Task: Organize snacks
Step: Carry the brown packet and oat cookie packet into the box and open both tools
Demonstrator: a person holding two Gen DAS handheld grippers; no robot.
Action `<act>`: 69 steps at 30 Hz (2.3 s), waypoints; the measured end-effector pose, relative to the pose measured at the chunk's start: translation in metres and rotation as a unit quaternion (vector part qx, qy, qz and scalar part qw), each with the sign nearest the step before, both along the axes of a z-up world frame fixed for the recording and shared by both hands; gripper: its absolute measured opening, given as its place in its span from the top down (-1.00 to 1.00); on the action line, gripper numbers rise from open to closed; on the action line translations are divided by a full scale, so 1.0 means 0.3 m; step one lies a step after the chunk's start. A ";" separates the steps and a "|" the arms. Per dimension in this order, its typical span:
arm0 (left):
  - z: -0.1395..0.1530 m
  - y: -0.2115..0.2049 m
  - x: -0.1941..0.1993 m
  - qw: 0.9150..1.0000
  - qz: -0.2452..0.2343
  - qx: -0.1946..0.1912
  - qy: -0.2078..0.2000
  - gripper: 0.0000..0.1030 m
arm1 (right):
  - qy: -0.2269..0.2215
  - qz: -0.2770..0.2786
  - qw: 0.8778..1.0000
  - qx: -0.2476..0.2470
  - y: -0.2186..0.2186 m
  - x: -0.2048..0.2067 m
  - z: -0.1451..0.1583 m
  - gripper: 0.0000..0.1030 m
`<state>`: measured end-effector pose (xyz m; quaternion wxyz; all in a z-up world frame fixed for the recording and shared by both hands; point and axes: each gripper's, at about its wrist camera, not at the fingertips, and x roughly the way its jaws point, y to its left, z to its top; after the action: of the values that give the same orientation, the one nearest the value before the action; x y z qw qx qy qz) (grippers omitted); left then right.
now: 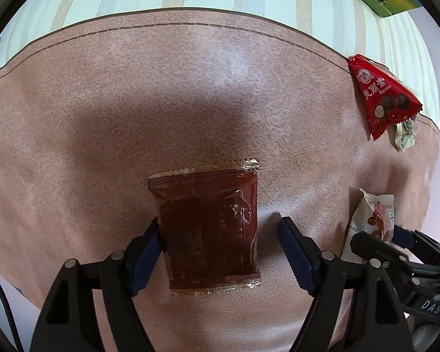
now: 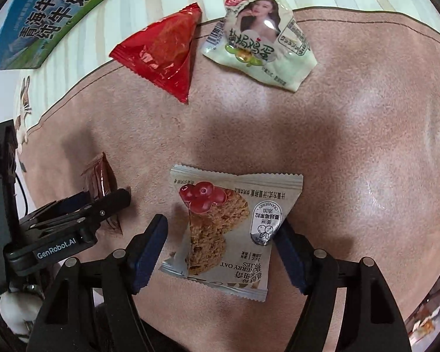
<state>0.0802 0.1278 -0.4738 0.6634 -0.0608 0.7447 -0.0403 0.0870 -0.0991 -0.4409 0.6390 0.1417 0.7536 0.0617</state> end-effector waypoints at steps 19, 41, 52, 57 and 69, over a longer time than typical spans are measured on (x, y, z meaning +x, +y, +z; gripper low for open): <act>0.060 -0.065 0.120 1.000 -0.006 0.005 -0.001 -0.06 | -0.032 0.017 0.998 -0.049 0.183 -0.112 -0.085 -0.27; 0.612 -0.026 0.286 0.987 -0.029 -0.090 -0.129 -0.06 | -0.145 -0.011 0.986 0.083 0.141 0.025 0.387 -0.01; 0.919 0.008 0.658 0.971 -0.056 -0.039 -0.229 -0.06 | -0.296 0.015 0.953 0.069 0.139 0.445 0.828 -0.01; 0.868 0.044 0.804 0.976 -0.060 0.002 -0.209 -0.06 | -0.298 0.023 0.953 0.045 0.149 0.684 0.831 -0.01; 0.672 0.103 0.943 0.987 -0.028 0.037 -0.156 -0.48 | -0.226 0.029 0.974 -0.001 0.191 1.009 0.627 -0.89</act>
<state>0.3630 0.1588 -0.2723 0.7720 -0.0081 0.6342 -0.0406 0.3897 -0.0418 -0.2527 0.7908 0.1015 0.5935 0.1096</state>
